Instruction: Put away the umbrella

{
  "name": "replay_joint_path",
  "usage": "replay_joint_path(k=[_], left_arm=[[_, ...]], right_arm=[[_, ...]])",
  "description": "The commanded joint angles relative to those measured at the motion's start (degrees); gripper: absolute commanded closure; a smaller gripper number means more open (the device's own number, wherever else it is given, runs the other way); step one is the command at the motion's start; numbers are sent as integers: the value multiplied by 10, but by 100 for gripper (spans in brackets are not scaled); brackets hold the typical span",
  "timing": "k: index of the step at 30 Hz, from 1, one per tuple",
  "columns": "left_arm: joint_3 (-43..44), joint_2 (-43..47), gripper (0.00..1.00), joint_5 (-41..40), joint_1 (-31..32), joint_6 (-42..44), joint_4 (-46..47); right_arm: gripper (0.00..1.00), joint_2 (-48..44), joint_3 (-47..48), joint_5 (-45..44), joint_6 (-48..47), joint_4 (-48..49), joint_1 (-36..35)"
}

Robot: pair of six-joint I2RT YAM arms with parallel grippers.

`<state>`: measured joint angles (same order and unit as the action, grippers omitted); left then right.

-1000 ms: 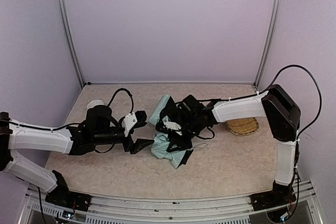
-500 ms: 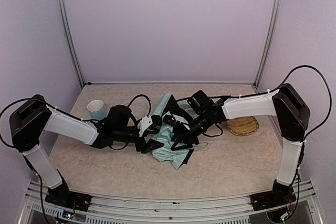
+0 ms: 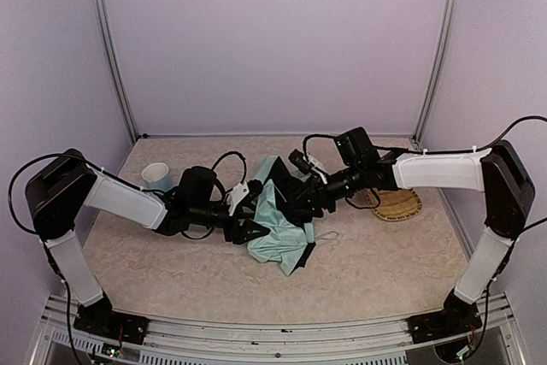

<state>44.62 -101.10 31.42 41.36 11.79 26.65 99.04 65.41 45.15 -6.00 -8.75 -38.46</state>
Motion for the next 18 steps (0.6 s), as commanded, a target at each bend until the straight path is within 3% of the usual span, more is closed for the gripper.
replay_joint_path(k=[1, 3, 9, 10, 11, 13, 14, 18], left_arm=[[10, 1, 35, 4, -1, -12, 27], [11, 1, 36, -2, 0, -15, 31], [18, -3, 37, -11, 3, -17, 30], [18, -3, 38, -12, 3, -16, 30], [18, -4, 39, -12, 3, -16, 29], [18, -5, 41, -12, 3, -16, 27], [17, -6, 42, -12, 3, -16, 24], [17, -7, 47, -13, 3, -12, 12]], right_arm=[[43, 6, 19, -73, 165, 98, 4], [43, 28, 28, -52, 204, 125, -3], [47, 86, 73, -33, 199, 108, -35], [56, 87, 74, -35, 201, 111, -35], [75, 85, 73, -39, 205, 114, -34], [95, 75, 62, -32, 216, 134, -29], [100, 68, 54, -20, 224, 148, -25], [100, 51, 25, 7, 248, 153, -3]])
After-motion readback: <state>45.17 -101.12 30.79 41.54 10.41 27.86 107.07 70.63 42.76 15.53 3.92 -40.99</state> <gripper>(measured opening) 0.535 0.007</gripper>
